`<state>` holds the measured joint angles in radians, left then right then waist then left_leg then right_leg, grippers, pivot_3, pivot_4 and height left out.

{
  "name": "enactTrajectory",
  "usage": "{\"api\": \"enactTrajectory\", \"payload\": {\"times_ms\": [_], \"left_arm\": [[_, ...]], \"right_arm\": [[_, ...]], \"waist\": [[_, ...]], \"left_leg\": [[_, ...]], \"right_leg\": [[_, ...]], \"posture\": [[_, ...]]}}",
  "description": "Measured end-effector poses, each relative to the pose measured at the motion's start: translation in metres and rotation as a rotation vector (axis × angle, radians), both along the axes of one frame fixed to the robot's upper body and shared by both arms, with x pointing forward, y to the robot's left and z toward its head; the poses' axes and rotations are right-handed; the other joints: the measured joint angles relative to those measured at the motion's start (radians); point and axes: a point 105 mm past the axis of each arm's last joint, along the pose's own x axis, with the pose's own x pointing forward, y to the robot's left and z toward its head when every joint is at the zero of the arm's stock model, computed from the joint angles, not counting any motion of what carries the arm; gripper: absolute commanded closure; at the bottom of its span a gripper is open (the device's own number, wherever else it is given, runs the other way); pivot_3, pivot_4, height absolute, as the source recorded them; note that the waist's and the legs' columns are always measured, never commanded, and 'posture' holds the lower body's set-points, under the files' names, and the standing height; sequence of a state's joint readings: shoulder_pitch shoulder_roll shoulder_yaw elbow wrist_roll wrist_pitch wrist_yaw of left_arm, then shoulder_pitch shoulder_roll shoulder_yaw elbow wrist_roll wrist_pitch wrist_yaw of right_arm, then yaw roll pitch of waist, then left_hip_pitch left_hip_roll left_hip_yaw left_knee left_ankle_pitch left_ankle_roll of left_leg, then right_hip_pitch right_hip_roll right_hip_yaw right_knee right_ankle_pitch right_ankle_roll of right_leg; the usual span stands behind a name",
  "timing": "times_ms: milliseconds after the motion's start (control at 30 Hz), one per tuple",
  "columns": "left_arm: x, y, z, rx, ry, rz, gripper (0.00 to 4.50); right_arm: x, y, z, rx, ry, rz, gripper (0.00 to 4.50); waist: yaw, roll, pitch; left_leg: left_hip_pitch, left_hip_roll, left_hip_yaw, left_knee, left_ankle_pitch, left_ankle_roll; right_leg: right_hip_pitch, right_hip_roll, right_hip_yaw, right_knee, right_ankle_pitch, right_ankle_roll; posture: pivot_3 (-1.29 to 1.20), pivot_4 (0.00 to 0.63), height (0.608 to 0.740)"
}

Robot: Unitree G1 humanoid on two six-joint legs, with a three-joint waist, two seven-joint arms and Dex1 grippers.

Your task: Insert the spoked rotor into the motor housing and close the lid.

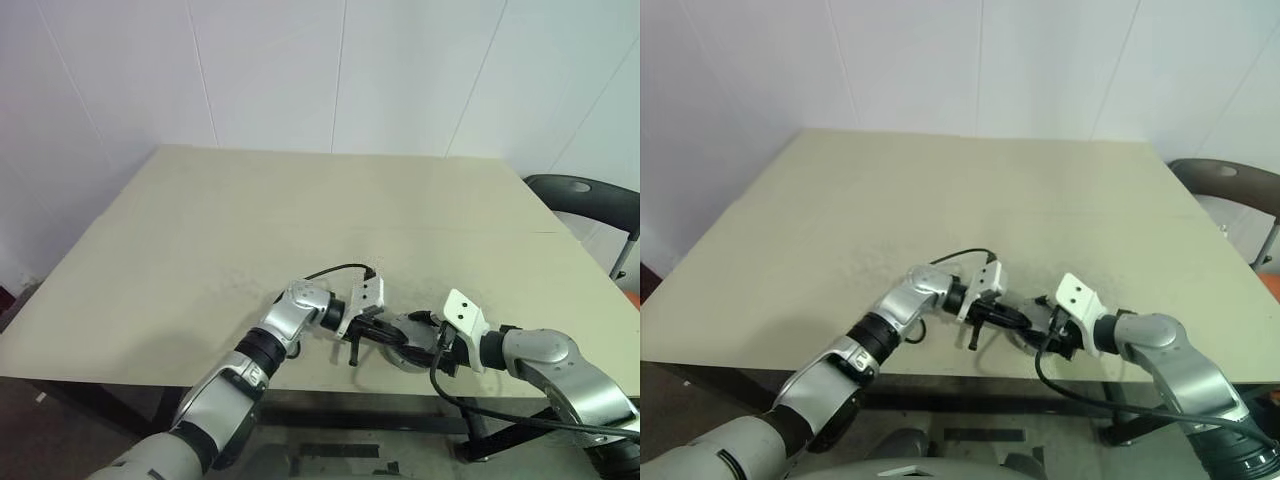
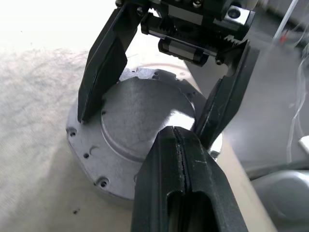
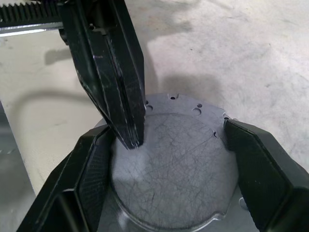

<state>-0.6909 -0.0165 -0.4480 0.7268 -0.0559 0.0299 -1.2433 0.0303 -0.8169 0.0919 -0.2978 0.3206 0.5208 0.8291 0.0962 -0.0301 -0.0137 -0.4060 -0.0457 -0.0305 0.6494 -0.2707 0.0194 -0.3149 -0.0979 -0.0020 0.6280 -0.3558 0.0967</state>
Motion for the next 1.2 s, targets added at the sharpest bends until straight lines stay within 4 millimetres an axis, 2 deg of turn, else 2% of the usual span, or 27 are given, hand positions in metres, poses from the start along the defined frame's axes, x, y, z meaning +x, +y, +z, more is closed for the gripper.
{"api": "enactTrajectory", "payload": {"times_ms": [33, 100, 167, 300, 433, 500, 633, 867, 1033, 1200], "left_arm": [[0.000, -0.001, 0.000, -0.001, -0.002, 0.000, 4.47], [-0.001, -0.003, 0.001, -0.006, -0.005, 0.001, 4.50], [-0.002, -0.004, 0.002, -0.012, -0.010, -0.006, 4.50], [-0.003, -0.004, 0.004, -0.025, -0.021, -0.013, 4.50], [-0.004, -0.002, 0.003, -0.028, -0.025, -0.007, 4.50], [-0.003, -0.001, 0.003, -0.027, -0.028, -0.005, 4.50], [-0.004, -0.001, 0.003, -0.028, -0.030, -0.005, 4.50], [-0.004, 0.002, 0.004, -0.029, -0.040, -0.009, 4.50], [-0.006, 0.004, 0.004, -0.028, -0.041, -0.017, 4.50], [-0.006, 0.006, 0.003, -0.019, -0.049, -0.029, 4.50]], "right_arm": [[0.000, -0.001, 0.000, 0.013, 0.012, -0.014, 1.25], [-0.001, -0.003, 0.003, 0.064, 0.047, -0.052, 0.50], [-0.002, -0.006, 0.007, 0.136, 0.101, -0.094, 0.03], [-0.005, -0.015, 0.023, 0.280, 0.179, -0.159, 0.03], [-0.007, -0.036, 0.047, 0.338, 0.178, -0.197, 0.03], [-0.006, -0.050, 0.052, 0.359, 0.165, -0.244, 0.03], [-0.012, -0.077, 0.046, 0.340, 0.203, -0.342, 0.03], [-0.040, -0.098, 0.026, 0.258, 0.459, -0.464, 0.03], [-0.049, -0.092, 0.030, 0.329, 0.609, -0.496, 0.03], [-0.035, -0.073, 0.043, 0.479, 0.677, -0.496, 0.03]], "waist": [[0.001, 0.000, 0.000], [0.002, 0.001, 0.000], [0.001, 0.001, 0.000], [0.001, 0.009, 0.003], [0.000, 0.011, 0.003], [-0.003, 0.011, 0.003], [-0.002, 0.011, 0.003], [-0.005, 0.018, 0.006], [-0.005, 0.019, 0.006], [-0.005, 0.018, 0.006]], "left_leg": [[0.000, 0.000, 0.000, 0.000, 0.000, 0.000], [-0.001, 0.000, 0.000, 0.000, -0.001, 0.002], [-0.003, 0.000, 0.000, -0.001, 0.000, 0.005], [-0.004, 0.000, 0.000, -0.002, -0.001, 0.006], [-0.004, 0.000, 0.000, -0.002, -0.001, 0.006], [-0.004, 0.000, 0.001, -0.002, -0.001, 0.006], [-0.004, 0.000, 0.001, -0.002, -0.001, 0.006], [-0.004, 0.000, 0.001, -0.001, 0.000, 0.006], [-0.003, 0.001, 0.001, -0.001, 0.000, 0.006], [-0.003, 0.000, 0.001, -0.001, 0.000, 0.006]], "right_leg": [[0.000, 0.000, 0.000, 0.000, 0.000, 0.000], [-0.001, 0.000, 0.000, 0.000, 0.000, 0.000], [-0.004, 0.000, 0.000, -0.001, 0.000, 0.001], [-0.005, 0.000, 0.000, -0.001, 0.001, 0.002], [-0.005, 0.000, 0.000, -0.001, 0.001, 0.002], [-0.005, 0.000, 0.000, 0.000, 0.001, 0.001], [-0.005, 0.000, 0.000, 0.000, 0.001, 0.001], [-0.005, 0.000, 0.000, 0.000, 0.000, 0.001], [-0.005, 0.000, 0.000, 0.000, 0.000, 0.001], [-0.005, 0.000, 0.000, 0.001, 0.000, 0.001]], "posture": [[0.00, 0.000, 0.740], [0.00, 0.000, 0.740], [0.00, 0.000, 0.740], [0.00, 0.000, 0.740], [0.00, 0.000, 0.740], [0.00, 0.000, 0.740], [0.00, 0.000, 0.740], [0.00, 0.000, 0.740], [0.00, 0.000, 0.740], [0.00, 0.000, 0.740]]}}
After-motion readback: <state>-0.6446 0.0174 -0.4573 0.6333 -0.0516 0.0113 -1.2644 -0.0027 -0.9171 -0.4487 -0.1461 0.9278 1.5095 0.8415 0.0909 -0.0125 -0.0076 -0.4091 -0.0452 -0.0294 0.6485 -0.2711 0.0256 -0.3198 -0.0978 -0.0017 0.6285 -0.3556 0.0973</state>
